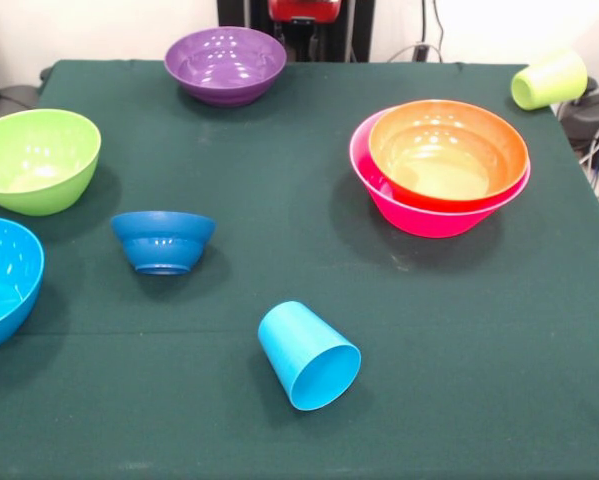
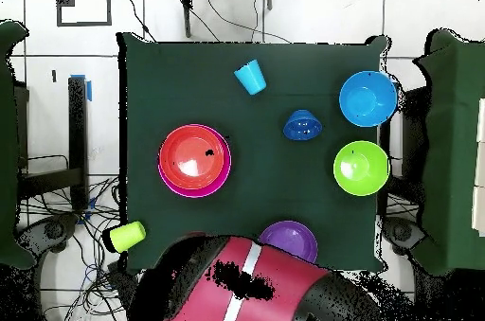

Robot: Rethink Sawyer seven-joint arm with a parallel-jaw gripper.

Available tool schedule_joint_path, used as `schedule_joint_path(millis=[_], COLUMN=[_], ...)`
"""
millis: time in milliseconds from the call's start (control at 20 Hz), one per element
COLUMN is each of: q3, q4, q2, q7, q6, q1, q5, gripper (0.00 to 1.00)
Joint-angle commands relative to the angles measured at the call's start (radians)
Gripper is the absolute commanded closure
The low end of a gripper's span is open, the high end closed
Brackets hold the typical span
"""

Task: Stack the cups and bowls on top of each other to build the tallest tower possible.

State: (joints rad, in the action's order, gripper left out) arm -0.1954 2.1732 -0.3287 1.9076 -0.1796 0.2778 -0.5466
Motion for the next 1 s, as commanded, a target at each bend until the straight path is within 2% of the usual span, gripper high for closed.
schedule_joint_path(millis=[50,600,1000], q3=[0.140,0.164,0.211], q4=[-0.141,-0.171,-0.221], q2=[0.006,0.010,0.013], q7=[0.017,-0.010,-0.046], q6=[0.112,0.149,0.217], q1=[0.023,0.065,0.133], q5=[-0.033,-0.069,-0.106], gripper=[0.00,0.00,0.00])
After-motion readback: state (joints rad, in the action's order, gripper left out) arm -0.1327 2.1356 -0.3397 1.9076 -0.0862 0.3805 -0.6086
